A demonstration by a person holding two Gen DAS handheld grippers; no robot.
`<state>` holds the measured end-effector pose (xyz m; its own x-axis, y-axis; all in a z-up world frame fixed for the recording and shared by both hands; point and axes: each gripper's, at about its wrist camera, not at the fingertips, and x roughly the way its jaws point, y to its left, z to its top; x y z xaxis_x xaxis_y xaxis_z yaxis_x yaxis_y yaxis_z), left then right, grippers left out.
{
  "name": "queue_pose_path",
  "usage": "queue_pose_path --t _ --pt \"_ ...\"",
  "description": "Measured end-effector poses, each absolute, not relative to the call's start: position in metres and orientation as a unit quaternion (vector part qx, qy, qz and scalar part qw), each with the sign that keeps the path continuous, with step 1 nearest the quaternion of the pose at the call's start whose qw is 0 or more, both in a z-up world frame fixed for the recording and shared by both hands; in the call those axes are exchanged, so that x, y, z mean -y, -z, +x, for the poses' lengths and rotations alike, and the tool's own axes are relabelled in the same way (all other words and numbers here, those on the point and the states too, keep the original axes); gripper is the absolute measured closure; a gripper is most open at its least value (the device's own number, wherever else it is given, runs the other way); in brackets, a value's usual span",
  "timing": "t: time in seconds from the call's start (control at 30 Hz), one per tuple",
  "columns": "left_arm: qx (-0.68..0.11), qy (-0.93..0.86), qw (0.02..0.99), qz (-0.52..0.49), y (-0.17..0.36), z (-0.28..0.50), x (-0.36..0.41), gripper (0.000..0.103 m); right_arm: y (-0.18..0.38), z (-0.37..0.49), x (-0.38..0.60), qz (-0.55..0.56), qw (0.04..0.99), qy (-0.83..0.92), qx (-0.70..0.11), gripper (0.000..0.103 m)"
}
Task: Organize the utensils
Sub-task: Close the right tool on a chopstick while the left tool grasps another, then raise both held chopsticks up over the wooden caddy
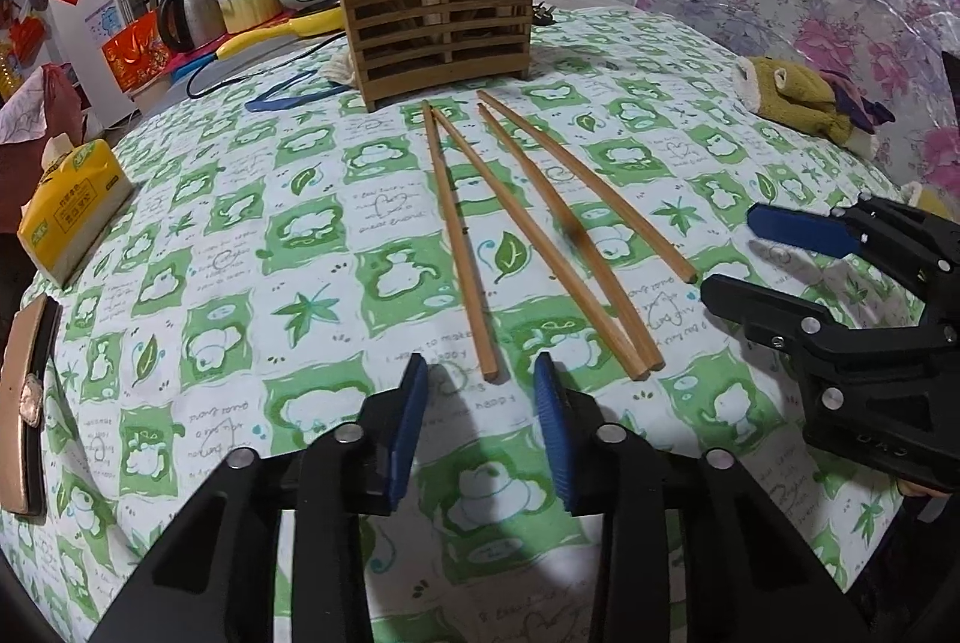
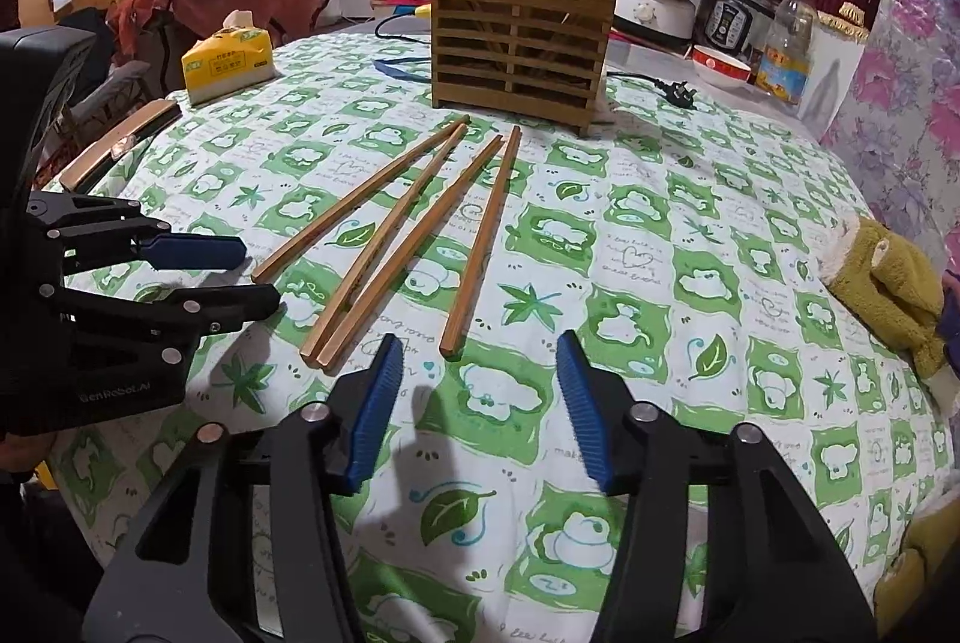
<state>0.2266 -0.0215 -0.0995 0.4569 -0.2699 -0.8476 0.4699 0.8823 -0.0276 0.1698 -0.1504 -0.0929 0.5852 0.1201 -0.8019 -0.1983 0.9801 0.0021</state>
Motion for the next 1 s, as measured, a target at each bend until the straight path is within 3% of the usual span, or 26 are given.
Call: queue_pose_path --t 0.17,0.23,0.37,1.0 --pt "-0.472 0.219 0.848 0.098 0.1 0.228 0.021 0.093 0.097 0.177 0.153 -0.018 0.879 -0.105 -0.465 0.068" --pt "-0.474 0.219 0.848 0.094 0.1 0.229 0.02 0.096 0.099 0.18 0.151 -0.011 0.874 -0.114 -0.473 0.071" --pt "-0.475 0.218 0.848 0.088 0.1 0.231 0.019 0.096 0.105 0.185 0.148 -0.009 0.863 -0.117 -0.491 0.097" --pt "-0.438 0.192 0.877 0.05 0.062 0.215 0.0 0.097 0.056 0.162 0.175 0.022 0.913 -0.07 -0.402 0.097"
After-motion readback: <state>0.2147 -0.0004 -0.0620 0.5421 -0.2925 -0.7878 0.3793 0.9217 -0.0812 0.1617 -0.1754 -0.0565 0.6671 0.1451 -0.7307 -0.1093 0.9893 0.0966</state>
